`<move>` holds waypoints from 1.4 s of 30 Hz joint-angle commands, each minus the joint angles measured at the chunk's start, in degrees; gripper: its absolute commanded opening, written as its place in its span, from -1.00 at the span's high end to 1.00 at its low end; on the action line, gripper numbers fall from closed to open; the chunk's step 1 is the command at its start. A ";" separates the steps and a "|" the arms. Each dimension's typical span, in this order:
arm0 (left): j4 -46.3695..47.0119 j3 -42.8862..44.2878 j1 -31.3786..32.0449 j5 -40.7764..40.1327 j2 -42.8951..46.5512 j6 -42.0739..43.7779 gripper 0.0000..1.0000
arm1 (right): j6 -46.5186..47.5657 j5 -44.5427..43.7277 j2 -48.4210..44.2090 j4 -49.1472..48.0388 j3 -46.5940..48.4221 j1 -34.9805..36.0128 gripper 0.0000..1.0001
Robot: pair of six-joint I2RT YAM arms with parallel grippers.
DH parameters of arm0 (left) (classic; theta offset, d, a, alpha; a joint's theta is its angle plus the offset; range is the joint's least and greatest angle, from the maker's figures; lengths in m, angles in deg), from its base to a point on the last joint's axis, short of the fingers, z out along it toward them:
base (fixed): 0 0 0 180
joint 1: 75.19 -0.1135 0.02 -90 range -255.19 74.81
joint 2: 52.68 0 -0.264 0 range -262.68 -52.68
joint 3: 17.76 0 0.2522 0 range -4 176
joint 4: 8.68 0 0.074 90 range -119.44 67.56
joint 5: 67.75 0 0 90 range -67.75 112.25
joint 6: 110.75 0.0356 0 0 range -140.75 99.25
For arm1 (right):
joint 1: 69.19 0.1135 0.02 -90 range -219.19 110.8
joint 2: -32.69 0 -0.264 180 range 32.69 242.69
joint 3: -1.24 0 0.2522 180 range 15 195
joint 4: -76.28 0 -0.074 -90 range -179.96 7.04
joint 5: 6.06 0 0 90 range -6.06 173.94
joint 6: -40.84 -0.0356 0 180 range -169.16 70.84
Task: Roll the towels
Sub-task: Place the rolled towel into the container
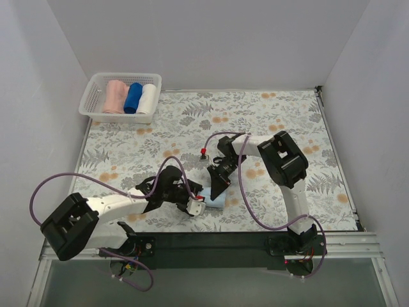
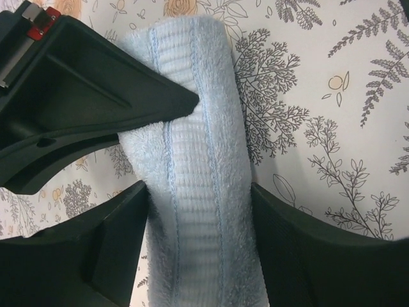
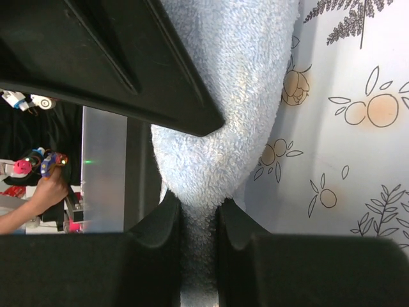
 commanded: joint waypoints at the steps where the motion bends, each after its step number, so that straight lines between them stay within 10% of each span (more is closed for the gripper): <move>1: -4.06 1.28 -0.12 1.70 -2.05 2.25 -0.10 | 6.10 -9.01 3.43 -1.19 0.75 1.10 0.97; 11: -18.55 8.13 -0.47 2.83 -8.91 0.59 0.69 | 5.58 -11.28 4.49 0.66 5.32 2.34 0.95; 14: -22.07 9.28 -0.56 1.08 -7.86 -1.60 0.99 | 2.51 -14.98 4.67 1.01 6.90 1.90 0.68; 20: -31.38 13.14 -3.89 -0.33 -4.34 -8.10 1.00 | -2.33 -17.27 -0.24 2.24 9.97 -4.51 -0.49; 24: -36.67 19.46 -13.53 1.95 -5.39 -13.99 1.00 | -4.79 -15.78 -4.91 2.68 11.65 -11.70 -0.91; 32: -42.65 39.75 -33.14 6.17 -14.35 -22.61 1.00 | -7.61 -10.77 -13.26 3.82 8.76 -20.86 -0.98; 42: -39.23 84.82 -57.85 1.88 -38.68 -33.32 1.00 | -8.84 -9.72 -16.78 4.70 4.71 -22.36 -0.97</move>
